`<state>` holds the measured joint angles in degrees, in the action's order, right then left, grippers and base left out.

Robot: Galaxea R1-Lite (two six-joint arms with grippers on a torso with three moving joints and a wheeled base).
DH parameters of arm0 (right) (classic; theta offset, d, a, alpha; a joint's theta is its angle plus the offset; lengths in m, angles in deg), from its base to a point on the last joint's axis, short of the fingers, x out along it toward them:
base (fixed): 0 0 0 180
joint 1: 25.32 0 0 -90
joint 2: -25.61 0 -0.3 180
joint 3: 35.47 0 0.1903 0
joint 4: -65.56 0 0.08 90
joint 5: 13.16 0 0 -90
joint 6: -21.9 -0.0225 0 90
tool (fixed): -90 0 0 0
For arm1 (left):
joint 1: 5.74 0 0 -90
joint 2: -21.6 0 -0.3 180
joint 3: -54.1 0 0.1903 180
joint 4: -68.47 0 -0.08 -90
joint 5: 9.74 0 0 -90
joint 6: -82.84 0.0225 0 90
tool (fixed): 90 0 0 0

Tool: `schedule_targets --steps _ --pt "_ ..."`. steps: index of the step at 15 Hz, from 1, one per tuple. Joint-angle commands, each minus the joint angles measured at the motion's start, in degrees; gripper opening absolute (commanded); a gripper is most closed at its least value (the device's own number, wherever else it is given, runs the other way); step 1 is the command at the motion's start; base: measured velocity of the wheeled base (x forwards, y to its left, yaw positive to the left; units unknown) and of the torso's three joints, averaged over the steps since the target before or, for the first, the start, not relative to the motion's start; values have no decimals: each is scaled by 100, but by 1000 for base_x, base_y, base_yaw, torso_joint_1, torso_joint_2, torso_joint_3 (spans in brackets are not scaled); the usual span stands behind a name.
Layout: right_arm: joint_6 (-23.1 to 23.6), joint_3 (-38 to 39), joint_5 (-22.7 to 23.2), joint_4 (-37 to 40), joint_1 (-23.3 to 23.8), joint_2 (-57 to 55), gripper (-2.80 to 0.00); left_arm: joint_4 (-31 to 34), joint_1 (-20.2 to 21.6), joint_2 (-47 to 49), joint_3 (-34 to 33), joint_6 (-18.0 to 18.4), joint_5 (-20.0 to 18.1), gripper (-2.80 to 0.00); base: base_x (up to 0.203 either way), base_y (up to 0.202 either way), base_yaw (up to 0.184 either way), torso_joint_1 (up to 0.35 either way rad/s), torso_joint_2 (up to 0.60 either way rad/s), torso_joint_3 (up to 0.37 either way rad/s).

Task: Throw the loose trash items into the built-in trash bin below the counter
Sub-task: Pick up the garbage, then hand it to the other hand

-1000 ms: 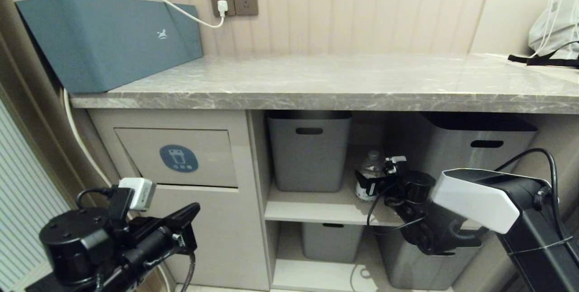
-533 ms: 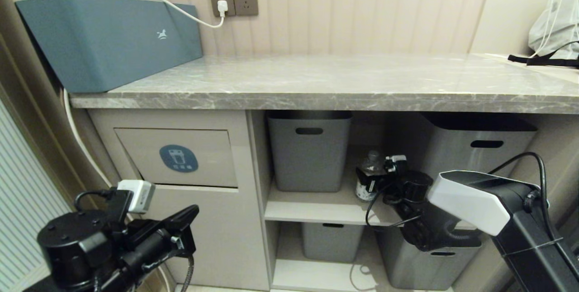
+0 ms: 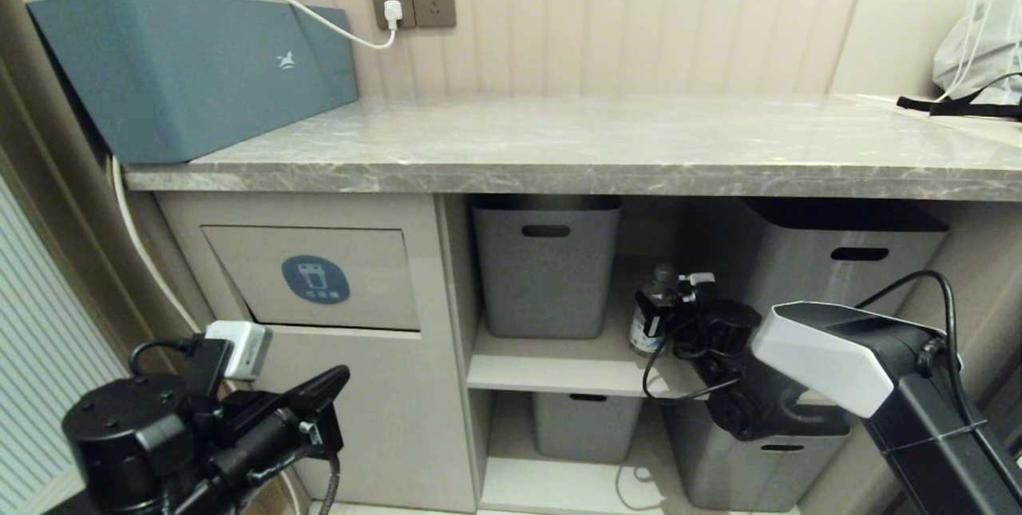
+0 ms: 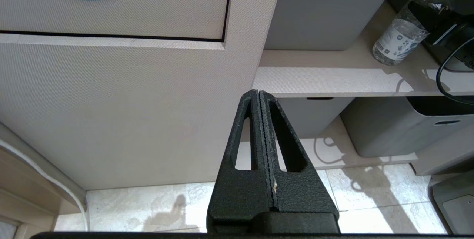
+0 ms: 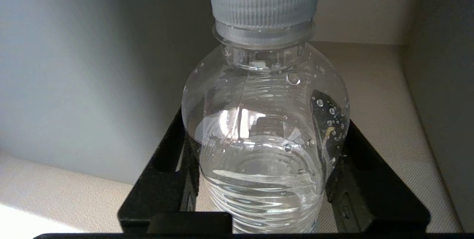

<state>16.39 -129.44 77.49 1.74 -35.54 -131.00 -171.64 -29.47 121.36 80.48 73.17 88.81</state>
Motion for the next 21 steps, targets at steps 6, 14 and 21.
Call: schedule_targets --steps 6,14,21 --pt "-402 1895 35 -48 -113 1269 -280 -69 -140 -160 233 -57 -38 -280 0 0 0 0 0 0" --pt "-1152 4279 214 -48 -1481 3705 -280 -70 -1325 923 803 339 -1229 -280 0 0 0 0 0 0" --pt "-737 4164 524 -48 -2033 4033 -280 -61 -1399 2106 2008 855 -2131 0 0 0 0 0 0 0"
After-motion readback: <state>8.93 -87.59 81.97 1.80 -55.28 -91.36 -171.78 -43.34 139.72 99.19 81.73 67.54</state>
